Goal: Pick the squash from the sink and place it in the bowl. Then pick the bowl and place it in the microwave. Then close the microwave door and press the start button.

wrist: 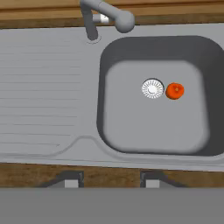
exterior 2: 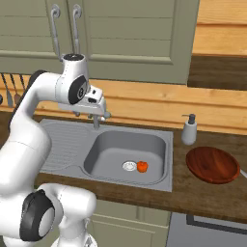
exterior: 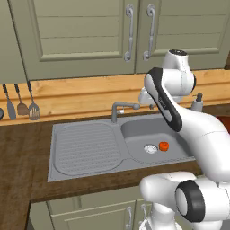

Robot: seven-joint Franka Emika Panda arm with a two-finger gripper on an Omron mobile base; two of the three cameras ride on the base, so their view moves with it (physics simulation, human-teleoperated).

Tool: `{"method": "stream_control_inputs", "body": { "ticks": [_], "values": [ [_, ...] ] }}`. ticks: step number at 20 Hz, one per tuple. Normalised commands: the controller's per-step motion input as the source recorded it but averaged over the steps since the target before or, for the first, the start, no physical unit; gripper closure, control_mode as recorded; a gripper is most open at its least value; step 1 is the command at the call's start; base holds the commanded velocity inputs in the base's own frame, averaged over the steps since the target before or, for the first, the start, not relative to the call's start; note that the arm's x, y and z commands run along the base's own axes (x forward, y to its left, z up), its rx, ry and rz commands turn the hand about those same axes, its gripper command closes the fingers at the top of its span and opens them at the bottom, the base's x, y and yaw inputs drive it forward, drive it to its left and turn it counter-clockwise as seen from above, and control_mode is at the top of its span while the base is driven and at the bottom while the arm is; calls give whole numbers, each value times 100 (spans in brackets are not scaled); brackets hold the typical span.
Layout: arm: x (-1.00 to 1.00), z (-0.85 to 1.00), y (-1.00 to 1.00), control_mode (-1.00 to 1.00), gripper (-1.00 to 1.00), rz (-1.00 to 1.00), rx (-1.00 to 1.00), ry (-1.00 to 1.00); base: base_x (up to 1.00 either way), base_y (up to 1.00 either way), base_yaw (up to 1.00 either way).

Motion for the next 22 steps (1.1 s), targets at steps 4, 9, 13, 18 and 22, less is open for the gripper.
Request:
{"method": "stream_control_inputs", "body": {
  "ticks": [4,9,13,18,22],
  "values": [
    [18,-1,-16,-100,-100,1,5,4,0,0,0],
    [10,-36,-75,-100,-100,-4,12,2,0,0,0],
    [26,-51,-92,-100,-100,-17,11,21,0,0,0],
    [21,-61,-49,-100,-100,-24,2,25,0,0,0],
    [35,-72,-13,-100,-100,-28,-6,24,0,0,0]
  ]
}}
